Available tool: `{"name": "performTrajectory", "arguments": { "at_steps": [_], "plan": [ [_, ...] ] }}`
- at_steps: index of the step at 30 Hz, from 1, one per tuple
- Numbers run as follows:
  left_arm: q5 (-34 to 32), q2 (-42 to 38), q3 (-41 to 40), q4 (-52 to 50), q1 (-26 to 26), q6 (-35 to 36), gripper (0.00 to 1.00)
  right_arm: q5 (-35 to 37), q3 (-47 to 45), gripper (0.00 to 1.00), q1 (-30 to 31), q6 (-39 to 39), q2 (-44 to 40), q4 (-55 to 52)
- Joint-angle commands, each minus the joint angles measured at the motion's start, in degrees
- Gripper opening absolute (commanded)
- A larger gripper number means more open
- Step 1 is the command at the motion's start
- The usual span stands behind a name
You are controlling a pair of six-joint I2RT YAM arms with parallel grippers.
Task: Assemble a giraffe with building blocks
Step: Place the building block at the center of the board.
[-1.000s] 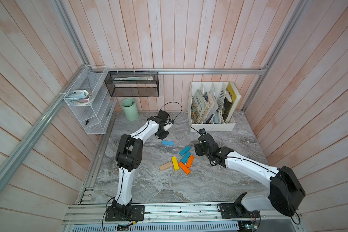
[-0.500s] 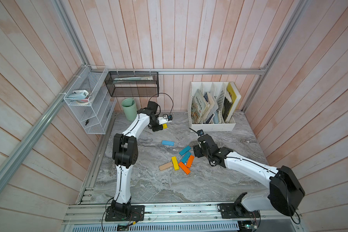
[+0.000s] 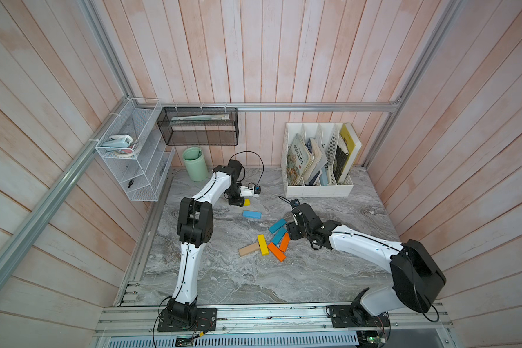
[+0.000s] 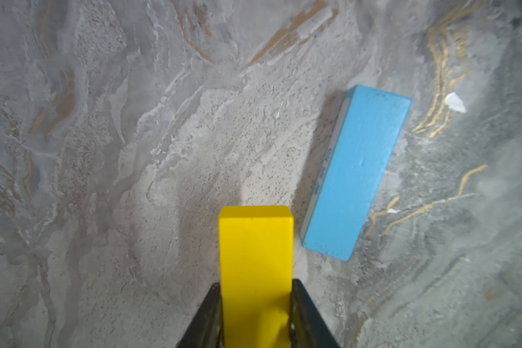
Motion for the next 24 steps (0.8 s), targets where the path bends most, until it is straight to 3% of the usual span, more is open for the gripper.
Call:
{"name": "performTrajectory", "arguments": {
  "at_steps": [1,8,16,20,24],
  "plan": [
    [0.5,1.4,1.0,-1.8,0.3,2.2,0.0,-0.8,1.4,0.73,0.4,0.2,0.9,0.6],
    [2.1,4.2,2.5,-1.8,0.7,2.8,0.0,-0.5,1.6,0.73,0.5,-0.2,1.3,0.6],
    [1.4,5.2,1.6,0.0,0.6,2.3,0.07,-0.4,1.4,0.74,0.6,0.2,2.2,1.2],
    [2.4,5.7,1.7,-0.4,0.7,2.4,0.24,-0.5,1.6,0.74,0.8,0.2,2.5,1.5],
    [0.7,6.4,1.5,0.2,0.6,2.0,0.3,-0.6,1.8,0.74,0.9,0.2,2.8,1.4]
  ]
}}
